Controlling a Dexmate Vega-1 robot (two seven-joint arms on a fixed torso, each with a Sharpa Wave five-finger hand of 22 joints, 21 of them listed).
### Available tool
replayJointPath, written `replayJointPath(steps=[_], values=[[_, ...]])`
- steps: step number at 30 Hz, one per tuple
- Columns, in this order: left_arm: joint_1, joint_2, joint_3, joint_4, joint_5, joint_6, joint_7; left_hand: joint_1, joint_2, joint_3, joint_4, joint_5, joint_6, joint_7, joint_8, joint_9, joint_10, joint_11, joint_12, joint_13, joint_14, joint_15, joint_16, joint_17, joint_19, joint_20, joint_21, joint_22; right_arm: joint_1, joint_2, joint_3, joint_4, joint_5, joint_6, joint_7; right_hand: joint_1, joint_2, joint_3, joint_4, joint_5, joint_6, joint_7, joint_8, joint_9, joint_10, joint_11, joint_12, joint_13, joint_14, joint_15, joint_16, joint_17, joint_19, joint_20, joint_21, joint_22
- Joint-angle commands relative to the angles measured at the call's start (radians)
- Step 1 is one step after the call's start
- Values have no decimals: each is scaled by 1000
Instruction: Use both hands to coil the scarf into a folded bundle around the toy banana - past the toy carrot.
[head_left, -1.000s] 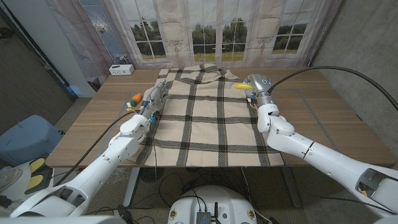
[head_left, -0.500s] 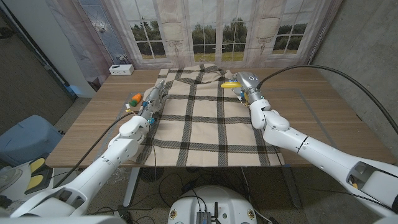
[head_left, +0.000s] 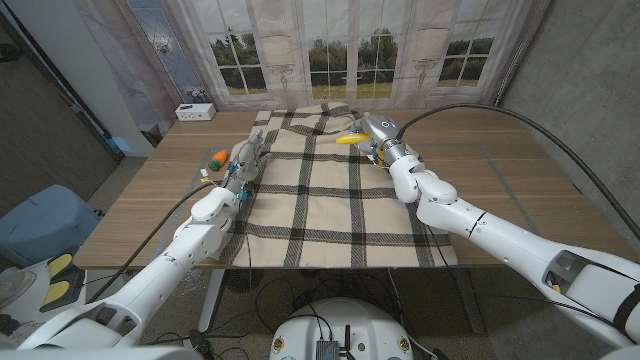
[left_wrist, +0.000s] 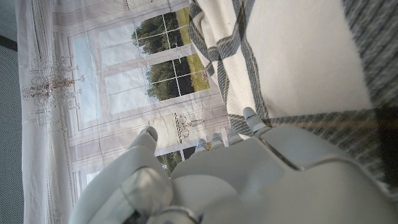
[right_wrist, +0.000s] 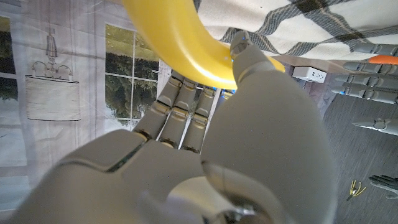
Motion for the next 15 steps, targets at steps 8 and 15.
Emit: replayJointPath(steps=[8, 15], values=[[-17, -12, 0, 33, -6, 0, -9, 0, 9, -1, -6, 5, -52, -5, 0, 4, -129, 5, 2, 5, -114, 7, 4, 3, -99, 7, -6, 4, 60, 48, -26, 80, 32, 105, 170, 111, 132, 8, 10, 5, 82, -59, -2, 4, 23, -40, -10, 0, 36, -185, -32, -3, -18, 4, 15, 2], [-28, -17, 2, 47, -7, 3, -11, -1, 9, -2, -7, 5, -52, -5, 0, 4, -129, 3, 2, 5, -115, 6, 3, 3, -98, 5, -9, 4, 95, 72, -41, 125, 70, 118, 260, 83, 154, 14, 33, 2, 52, -57, -18, 2, -14, -30, -36, -16, 13, -175, -80, -20, -36, 12, 25, -3]])
